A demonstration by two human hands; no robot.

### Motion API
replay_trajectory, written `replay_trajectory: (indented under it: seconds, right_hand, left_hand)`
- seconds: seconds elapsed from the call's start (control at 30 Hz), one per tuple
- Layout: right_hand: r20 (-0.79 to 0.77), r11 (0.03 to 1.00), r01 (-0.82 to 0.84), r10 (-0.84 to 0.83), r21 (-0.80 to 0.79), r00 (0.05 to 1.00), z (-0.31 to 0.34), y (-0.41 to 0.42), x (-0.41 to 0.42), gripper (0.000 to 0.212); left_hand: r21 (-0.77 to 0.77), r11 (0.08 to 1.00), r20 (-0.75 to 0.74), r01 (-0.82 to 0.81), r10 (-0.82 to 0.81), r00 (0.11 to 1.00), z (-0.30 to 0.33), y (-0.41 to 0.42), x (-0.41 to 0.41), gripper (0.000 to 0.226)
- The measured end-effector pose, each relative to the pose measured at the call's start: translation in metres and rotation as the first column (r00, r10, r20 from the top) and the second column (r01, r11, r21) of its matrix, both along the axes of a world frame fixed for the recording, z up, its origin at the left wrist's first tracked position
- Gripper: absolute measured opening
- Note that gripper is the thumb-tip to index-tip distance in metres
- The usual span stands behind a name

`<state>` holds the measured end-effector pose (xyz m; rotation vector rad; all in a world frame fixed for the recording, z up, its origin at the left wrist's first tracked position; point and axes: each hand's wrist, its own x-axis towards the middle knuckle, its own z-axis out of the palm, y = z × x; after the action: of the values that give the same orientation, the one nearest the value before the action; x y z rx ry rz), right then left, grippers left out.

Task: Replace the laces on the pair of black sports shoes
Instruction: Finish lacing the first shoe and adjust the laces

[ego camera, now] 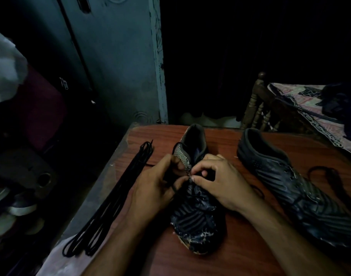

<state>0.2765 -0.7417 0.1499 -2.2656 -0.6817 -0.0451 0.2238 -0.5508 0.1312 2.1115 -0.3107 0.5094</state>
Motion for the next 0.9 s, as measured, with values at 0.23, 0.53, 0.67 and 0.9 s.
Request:
replay_trajectory:
  seconds: [0.23,0.53,0.67,0.9]
  right_hand:
    - [0.049,1.000,-0.013,0.013,0.004,0.999,-0.002,0.000,0.001,0.006]
    - [0.096,0.986,0.013,-0.029,0.169,0.995,0.000,0.002,0.001,0.019]
    - [0.043,0.970,0.024,-0.035,0.241,0.998,0.005,-0.007,0.003,0.020]
    - [-0.237,0.710,0.118,0.070,0.694,0.969,0.008,-0.018,0.016,0.018]
  left_hand:
    - [0.036,0.998,-0.003,-0.049,0.050,0.999,-0.001,0.003,0.002,0.018]
    - [0.029,1.000,-0.041,0.010,-0.009,0.999,-0.003,0.001,0.007,0.063]
    - [0.087,0.996,-0.046,0.024,-0.020,0.999,-0.006,0.002,0.010,0.081]
    - [0.109,0.994,-0.039,0.029,-0.025,0.999,-0.006,0.003,0.008,0.087]
